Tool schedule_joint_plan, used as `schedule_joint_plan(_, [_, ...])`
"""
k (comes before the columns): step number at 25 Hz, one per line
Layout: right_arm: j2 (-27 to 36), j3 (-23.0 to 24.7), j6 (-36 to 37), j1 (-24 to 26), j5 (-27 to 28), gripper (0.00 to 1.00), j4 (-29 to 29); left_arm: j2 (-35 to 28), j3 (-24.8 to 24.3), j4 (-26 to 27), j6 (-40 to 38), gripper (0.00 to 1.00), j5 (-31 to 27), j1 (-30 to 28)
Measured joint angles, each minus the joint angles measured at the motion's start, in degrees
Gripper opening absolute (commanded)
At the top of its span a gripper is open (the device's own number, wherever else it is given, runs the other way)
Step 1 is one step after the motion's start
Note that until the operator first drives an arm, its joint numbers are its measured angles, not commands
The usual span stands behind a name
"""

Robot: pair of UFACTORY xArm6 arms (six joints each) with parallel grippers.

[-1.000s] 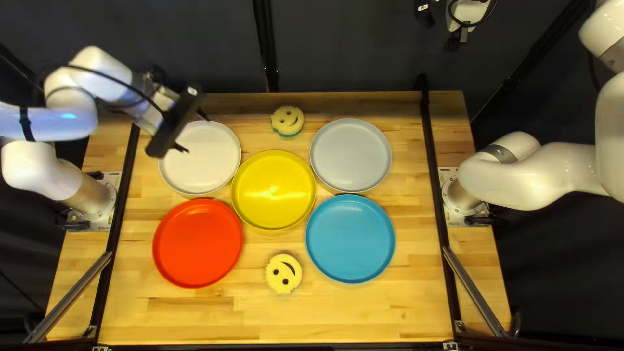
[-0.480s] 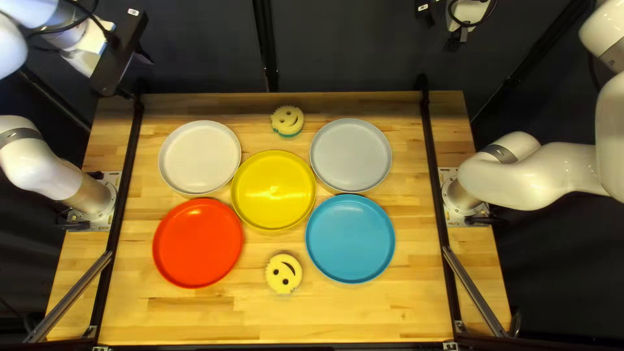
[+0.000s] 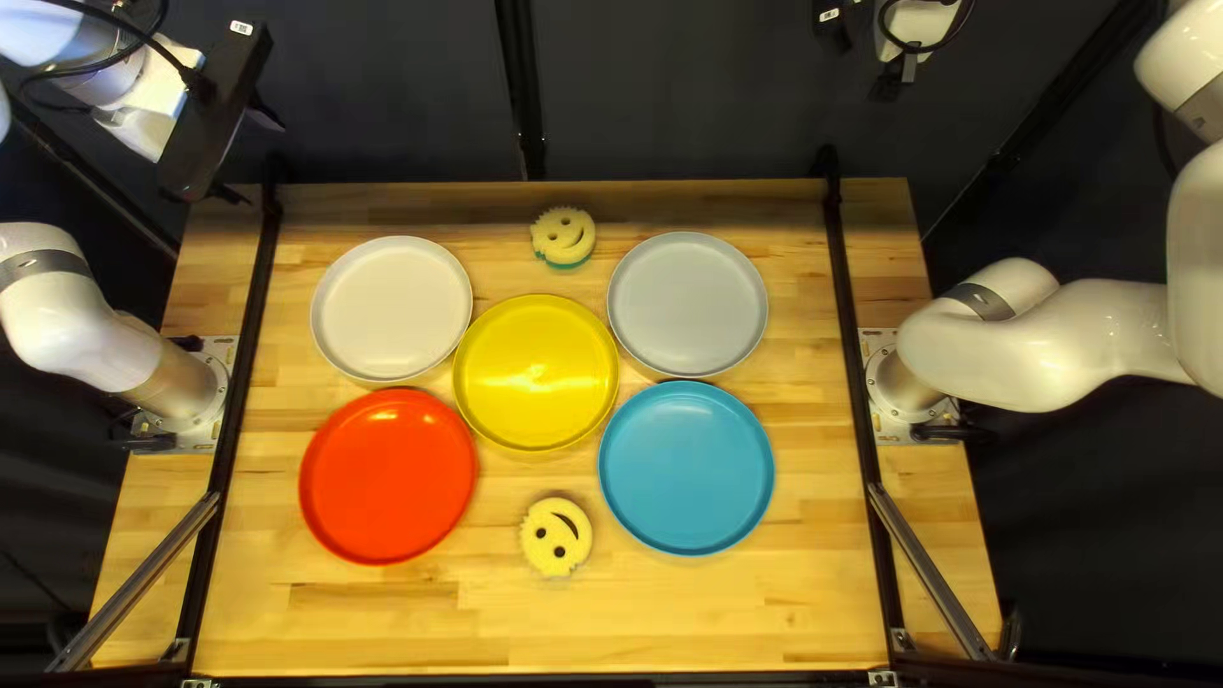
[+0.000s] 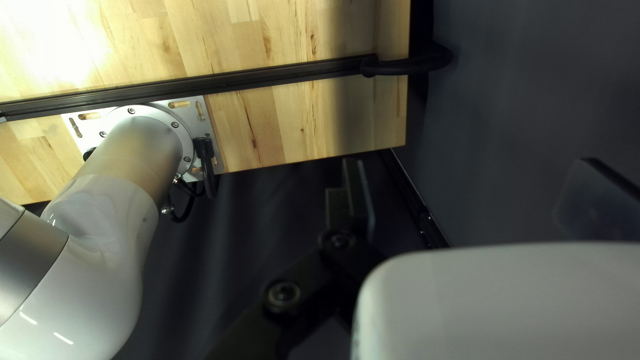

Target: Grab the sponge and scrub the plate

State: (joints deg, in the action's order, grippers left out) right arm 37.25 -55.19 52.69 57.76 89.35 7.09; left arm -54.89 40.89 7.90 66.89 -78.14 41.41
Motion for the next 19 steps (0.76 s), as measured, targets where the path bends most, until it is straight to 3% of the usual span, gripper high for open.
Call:
schedule_joint_plan(10, [0.0, 0.0, 0.0, 0.0, 0.0, 1.0, 0.0, 5.02, 6.32, 2.52, 15.35, 1.0, -5.26, 20.23])
schedule_joint_plan(19, [0.0, 0.0, 0.0, 0.0, 0.0, 1.0, 0.0, 8.13, 8.01, -0.47, 17.29, 1.0, -5.6, 26.67])
